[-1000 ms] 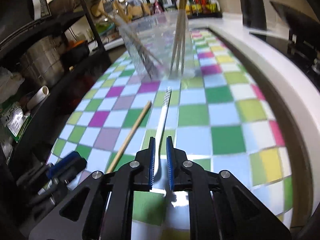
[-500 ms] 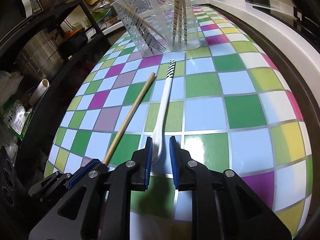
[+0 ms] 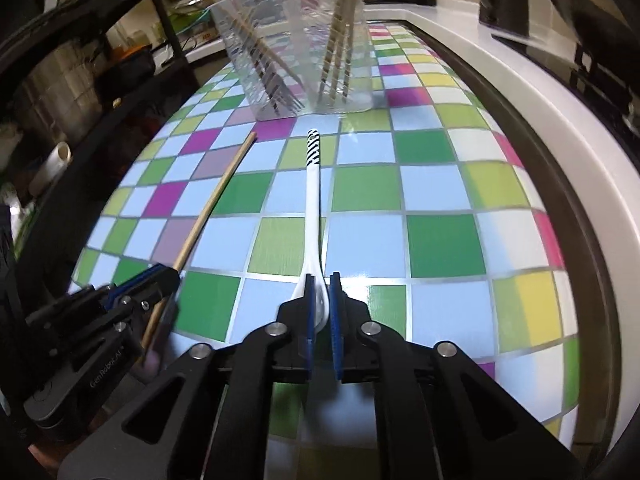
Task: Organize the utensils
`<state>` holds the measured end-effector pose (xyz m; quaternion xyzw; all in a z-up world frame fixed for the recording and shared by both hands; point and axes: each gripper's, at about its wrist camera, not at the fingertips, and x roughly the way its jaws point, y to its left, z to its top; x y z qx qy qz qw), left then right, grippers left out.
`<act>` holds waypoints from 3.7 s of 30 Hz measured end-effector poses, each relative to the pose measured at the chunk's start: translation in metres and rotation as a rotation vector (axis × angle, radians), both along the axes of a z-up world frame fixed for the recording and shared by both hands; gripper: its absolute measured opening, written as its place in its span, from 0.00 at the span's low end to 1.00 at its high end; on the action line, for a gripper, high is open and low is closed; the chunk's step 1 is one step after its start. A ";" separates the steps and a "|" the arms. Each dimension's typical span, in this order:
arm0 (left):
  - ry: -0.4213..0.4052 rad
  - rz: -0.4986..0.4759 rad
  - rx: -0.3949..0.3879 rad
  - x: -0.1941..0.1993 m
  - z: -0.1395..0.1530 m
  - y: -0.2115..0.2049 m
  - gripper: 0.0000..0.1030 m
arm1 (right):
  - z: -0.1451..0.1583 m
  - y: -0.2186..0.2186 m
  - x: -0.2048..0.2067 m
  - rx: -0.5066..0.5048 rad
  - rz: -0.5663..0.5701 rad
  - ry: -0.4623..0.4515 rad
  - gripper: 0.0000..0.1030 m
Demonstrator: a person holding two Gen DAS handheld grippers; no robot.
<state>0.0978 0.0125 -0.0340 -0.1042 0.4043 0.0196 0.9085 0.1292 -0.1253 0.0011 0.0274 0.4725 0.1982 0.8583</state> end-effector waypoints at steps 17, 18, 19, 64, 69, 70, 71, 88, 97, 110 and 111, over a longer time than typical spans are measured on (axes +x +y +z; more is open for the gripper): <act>-0.085 0.007 0.035 -0.035 -0.003 -0.011 0.23 | -0.006 -0.014 -0.013 0.122 -0.122 0.049 0.34; -0.085 0.007 0.039 -0.035 -0.004 -0.012 0.24 | -0.007 -0.014 -0.014 0.124 -0.121 0.049 0.33; -0.086 0.007 0.043 -0.035 -0.004 -0.013 0.24 | -0.007 -0.013 -0.015 0.121 -0.119 0.045 0.32; -0.088 -0.009 0.161 -0.032 -0.003 -0.030 0.06 | -0.002 0.011 -0.030 -0.034 -0.050 -0.084 0.16; -0.092 -0.010 0.155 -0.032 -0.003 -0.029 0.06 | 0.002 0.009 -0.030 -0.033 -0.060 -0.102 0.13; -0.092 -0.010 0.156 -0.032 -0.003 -0.029 0.06 | 0.003 0.008 -0.031 -0.032 -0.063 -0.110 0.12; -0.093 -0.010 0.157 -0.033 -0.003 -0.029 0.06 | 0.005 0.008 -0.031 -0.032 -0.065 -0.120 0.12; -0.113 -0.006 0.151 -0.034 -0.001 -0.025 0.06 | 0.021 0.006 -0.037 -0.064 -0.090 -0.226 0.09; -0.172 -0.001 0.160 -0.039 0.011 -0.021 0.06 | 0.034 0.002 -0.039 -0.089 -0.115 -0.309 0.08; -0.337 0.016 0.181 -0.051 0.042 -0.015 0.06 | 0.067 -0.010 -0.040 -0.070 -0.152 -0.466 0.08; -0.348 0.018 0.185 -0.051 0.045 -0.014 0.06 | 0.069 -0.012 -0.040 -0.069 -0.156 -0.479 0.08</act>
